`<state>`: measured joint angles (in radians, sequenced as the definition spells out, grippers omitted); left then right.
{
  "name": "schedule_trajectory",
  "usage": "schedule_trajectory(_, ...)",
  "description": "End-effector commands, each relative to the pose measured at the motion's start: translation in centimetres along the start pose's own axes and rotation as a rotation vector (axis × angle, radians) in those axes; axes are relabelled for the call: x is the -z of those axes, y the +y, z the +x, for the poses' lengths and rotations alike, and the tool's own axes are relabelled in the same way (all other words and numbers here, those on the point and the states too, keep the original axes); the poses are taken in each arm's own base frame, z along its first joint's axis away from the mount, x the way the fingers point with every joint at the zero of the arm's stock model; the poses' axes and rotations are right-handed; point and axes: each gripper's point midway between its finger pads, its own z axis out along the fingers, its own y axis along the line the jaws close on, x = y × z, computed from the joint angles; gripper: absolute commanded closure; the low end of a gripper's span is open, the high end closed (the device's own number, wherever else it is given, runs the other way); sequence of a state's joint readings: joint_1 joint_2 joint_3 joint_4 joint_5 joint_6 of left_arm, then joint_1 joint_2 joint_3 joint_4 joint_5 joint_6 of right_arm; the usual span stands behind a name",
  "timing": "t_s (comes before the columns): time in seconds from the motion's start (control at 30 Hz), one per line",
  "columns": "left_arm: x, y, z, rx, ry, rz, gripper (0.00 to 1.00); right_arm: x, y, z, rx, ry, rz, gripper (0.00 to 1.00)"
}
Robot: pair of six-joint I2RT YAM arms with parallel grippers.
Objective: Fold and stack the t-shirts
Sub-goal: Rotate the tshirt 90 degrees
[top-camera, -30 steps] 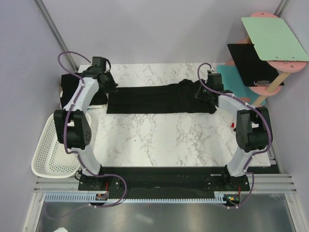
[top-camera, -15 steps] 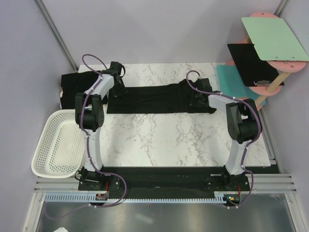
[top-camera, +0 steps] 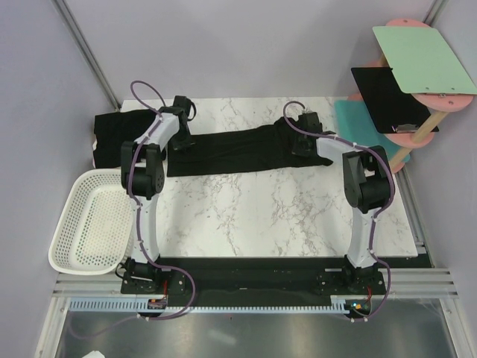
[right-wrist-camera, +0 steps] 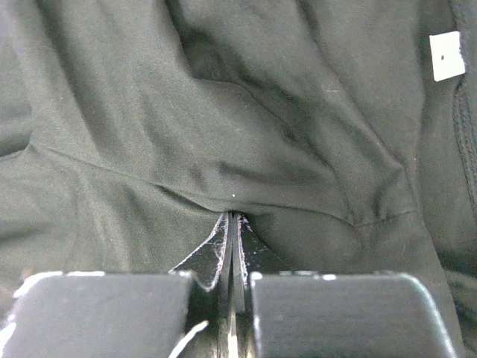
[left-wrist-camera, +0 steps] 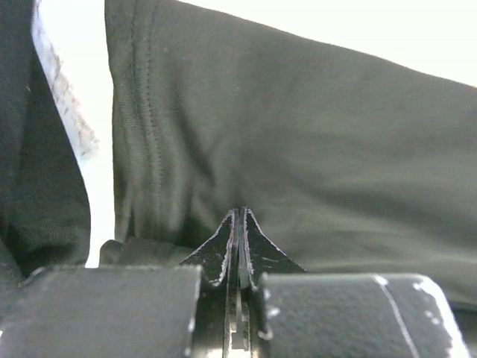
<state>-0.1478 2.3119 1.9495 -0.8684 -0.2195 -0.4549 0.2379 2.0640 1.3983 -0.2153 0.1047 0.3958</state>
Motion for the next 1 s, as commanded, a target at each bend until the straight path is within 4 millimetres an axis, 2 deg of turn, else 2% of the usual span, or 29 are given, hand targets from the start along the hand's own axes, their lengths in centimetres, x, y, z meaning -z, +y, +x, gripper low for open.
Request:
schedule_trajectory(0.0,-0.5,1.1,1.4,-0.081,0.041,-0.092,0.98,-1.6,-1.3,-0.2,0.049,0.018,0.082,1.0)
schedule_trajectory(0.07,-0.4,1.3,2.1,-0.094,0.056,-0.106,0.98,-2.4,-1.4,-0.3,0.065,0.022,0.094,1.0)
schedule_trajectory(0.13,0.0,1.6,3.5,-0.119,0.072,-0.128,0.98,-2.7,-1.1,-1.4,0.083,0.012,0.092,1.0)
schedule_trajectory(0.17,0.1,1.7,4.0,-0.126,0.078,-0.135,0.98,-3.2,-1.0,-1.1,0.093,0.028,0.093,1.0)
schedule_trajectory(0.2,0.0,2.1,5.6,-0.14,0.11,-0.152,0.98,-3.3,-0.5,-2.3,0.094,0.008,0.08,1.0)
schedule_trajectory(0.27,0.7,2.2,6.9,-0.143,0.126,-0.15,0.98,-3.9,0.0,-2.4,0.109,0.017,0.056,1.0)
schedule_trajectory(0.3,0.4,2.3,8.6,-0.165,0.157,-0.16,0.98,-3.9,0.7,-3.5,0.113,-0.001,0.033,1.0)
schedule_trajectory(0.37,0.9,2.2,9.9,-0.186,0.174,-0.16,0.98,-4.5,1.6,-3.3,0.138,0.02,-0.006,1.0)
schedule_trajectory(0.4,0.9,2.1,11.7,-0.205,0.211,-0.157,0.98,-4.3,2.3,-4.5,0.141,-0.002,-0.028,1.0)
schedule_trajectory(0.47,1.3,2.2,13.9,-0.216,0.246,-0.149,0.98,-4.9,3.0,-4.3,0.163,0.009,-0.049,1.0)
schedule_trajectory(0.5,1.7,1.3,15.1,-0.231,0.26,-0.12,0.98,-4.7,4.0,-5.4,0.177,-0.012,-0.081,1.0)
schedule_trajectory(0.57,2.3,0.7,17.4,-0.264,0.279,-0.106,0.98,-5.3,4.9,-5.0,0.197,0.006,-0.096,1.0)
schedule_trajectory(0.6,2.6,0.2,18.5,-0.27,0.304,-0.079,0.98,-5.0,6.2,-6.2,0.218,-0.02,-0.123,1.0)
schedule_trajectory(0.63,2.8,-0.1,19.2,-0.283,0.304,-0.064,0.98,-5.1,6.8,-6.4,0.227,-0.025,-0.13,1.0)
schedule_trajectory(0.67,3.4,-0.3,20.8,-0.302,0.317,-0.063,0.98,-5.7,7.1,-5.8,0.242,-0.004,-0.13,1.0)
schedule_trajectory(0.7,3.9,-0.7,21.7,-0.308,0.33,-0.043,0.98,-5.3,8.6,-7.0,0.266,-0.037,-0.152,1.0)
schedule_trajectory(0.73,4.2,-1.1,22.5,-0.315,0.334,-0.024,0.98,-6.0,9.0,-6.4,0.279,-0.026,-0.156,1.0)
schedule_trajectory(0.77,4.5,-1.6,24.2,-0.34,0.347,-0.007,0.98,-6.1,9.5,-6.5,0.288,-0.027,-0.166,1.0)
schedule_trajectory(0.8,5.3,-2.1,24.8,-0.345,0.35,0.017,0.98,-5.7,10.8,-7.4,0.296,-0.055,-0.186,1.0)
schedule_trajectory(0.83,5.6,-2.4,25.5,-0.351,0.355,0.023,0.98,-6.2,11.3,-7.0,0.307,-0.05,-0.19,1.0)
schedule_trajectory(0.9,6.8,-3.3,27.3,-0.384,0.367,0.063,0.98,-5.9,12.9,-7.6,0.321,-0.076,-0.212,1.0)
schedule_trajectory(0.97,7.6,-3.8,28.8,-0.406,0.382,0.077,0.98,-6.1,14.1,-7.2,0.329,-0.077,-0.244,1.0)
